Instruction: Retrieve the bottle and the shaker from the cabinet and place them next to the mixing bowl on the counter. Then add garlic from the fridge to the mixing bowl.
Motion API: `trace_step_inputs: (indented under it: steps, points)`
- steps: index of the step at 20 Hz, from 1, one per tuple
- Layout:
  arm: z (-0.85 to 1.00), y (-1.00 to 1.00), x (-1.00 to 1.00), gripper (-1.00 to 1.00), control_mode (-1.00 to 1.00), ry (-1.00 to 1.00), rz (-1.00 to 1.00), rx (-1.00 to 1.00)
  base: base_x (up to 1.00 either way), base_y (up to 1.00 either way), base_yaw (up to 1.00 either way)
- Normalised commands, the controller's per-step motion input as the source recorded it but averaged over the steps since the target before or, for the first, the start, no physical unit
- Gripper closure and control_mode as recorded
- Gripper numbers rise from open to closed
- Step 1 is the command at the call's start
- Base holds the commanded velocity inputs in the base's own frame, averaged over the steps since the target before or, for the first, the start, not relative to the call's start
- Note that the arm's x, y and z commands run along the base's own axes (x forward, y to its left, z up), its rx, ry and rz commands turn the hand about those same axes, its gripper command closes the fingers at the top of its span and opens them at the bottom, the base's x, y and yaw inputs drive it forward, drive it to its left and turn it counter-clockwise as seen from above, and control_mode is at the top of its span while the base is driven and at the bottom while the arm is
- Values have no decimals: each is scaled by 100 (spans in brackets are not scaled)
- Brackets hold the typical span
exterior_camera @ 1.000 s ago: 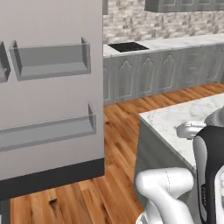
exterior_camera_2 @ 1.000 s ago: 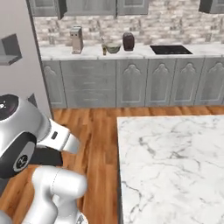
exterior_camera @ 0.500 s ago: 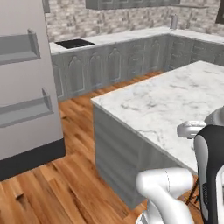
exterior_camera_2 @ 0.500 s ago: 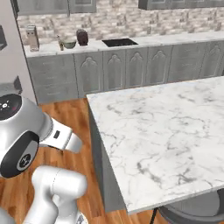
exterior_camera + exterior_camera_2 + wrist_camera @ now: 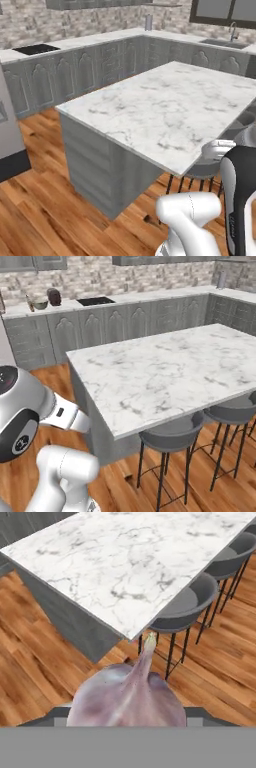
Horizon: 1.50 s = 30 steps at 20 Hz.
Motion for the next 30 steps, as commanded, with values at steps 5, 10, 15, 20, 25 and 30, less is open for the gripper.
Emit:
trace_step_inputs:
  steps: [5,10,15,20,25,30]
  points:
    - [0,0,0,100,100,0,0,0,31,-100,15]
    - [0,0,0,100,100,0,0,0,60,-100,13]
    - [0,0,0,100,100,0,0,0,2,-100,3]
    - [0,0,0,100,100,0,0,0,1,-100,3]
    - [0,0,0,100,100,0,0,0,13,-100,7]
    - [0,0,0,100,100,0,0,0,32,-100,10]
